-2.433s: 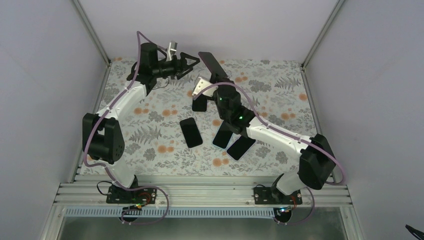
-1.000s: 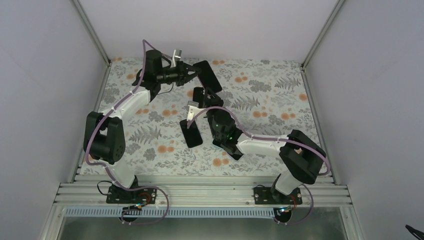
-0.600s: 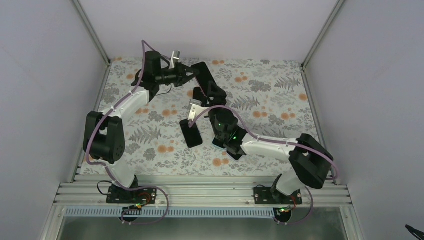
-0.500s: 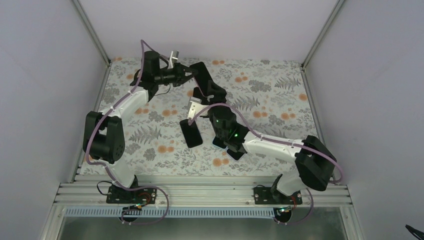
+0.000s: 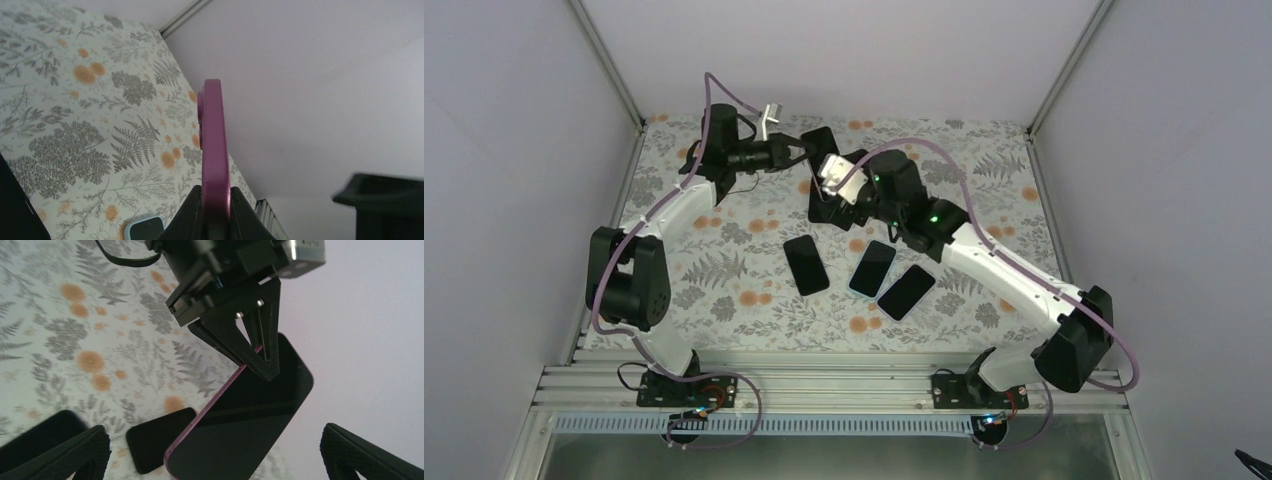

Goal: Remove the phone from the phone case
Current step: Place the phone at the center of the board.

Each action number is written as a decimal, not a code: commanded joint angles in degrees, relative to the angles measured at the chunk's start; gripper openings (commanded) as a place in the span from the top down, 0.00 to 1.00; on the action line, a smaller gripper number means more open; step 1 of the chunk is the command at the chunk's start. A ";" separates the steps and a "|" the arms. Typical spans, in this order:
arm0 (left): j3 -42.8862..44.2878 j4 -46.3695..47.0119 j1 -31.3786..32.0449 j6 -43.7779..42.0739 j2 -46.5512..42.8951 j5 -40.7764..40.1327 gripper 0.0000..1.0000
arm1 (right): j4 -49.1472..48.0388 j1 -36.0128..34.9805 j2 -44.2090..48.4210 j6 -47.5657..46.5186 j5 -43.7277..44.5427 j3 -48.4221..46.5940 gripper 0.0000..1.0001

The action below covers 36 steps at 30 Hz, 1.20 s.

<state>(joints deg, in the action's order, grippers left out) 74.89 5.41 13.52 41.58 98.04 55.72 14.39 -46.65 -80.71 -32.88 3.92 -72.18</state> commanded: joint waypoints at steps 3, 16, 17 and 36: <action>-0.82 3.43 -0.17 -11.15 -4.99 6.75 0.98 | 10.68 7.54 2.19 13.43 -25.88 -4.84 0.01; -3.33 10.33 0.65 -14.77 -8.07 17.12 0.98 | 14.04 28.62 -1.27 29.92 -62.72 -7.21 0.14; -3.05 9.83 1.11 -15.49 -8.14 17.52 0.98 | 13.22 28.65 -1.17 30.84 -63.63 -6.32 0.16; 3.51 -4.39 8.44 -29.95 -7.04 18.07 0.98 | 10.32 28.01 -2.91 34.86 -69.81 -0.11 0.69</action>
<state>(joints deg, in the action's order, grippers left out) 76.40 -0.19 21.54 13.89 91.70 71.66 25.67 -17.98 -83.44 1.61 -62.22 -73.82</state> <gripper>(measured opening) 0.075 0.348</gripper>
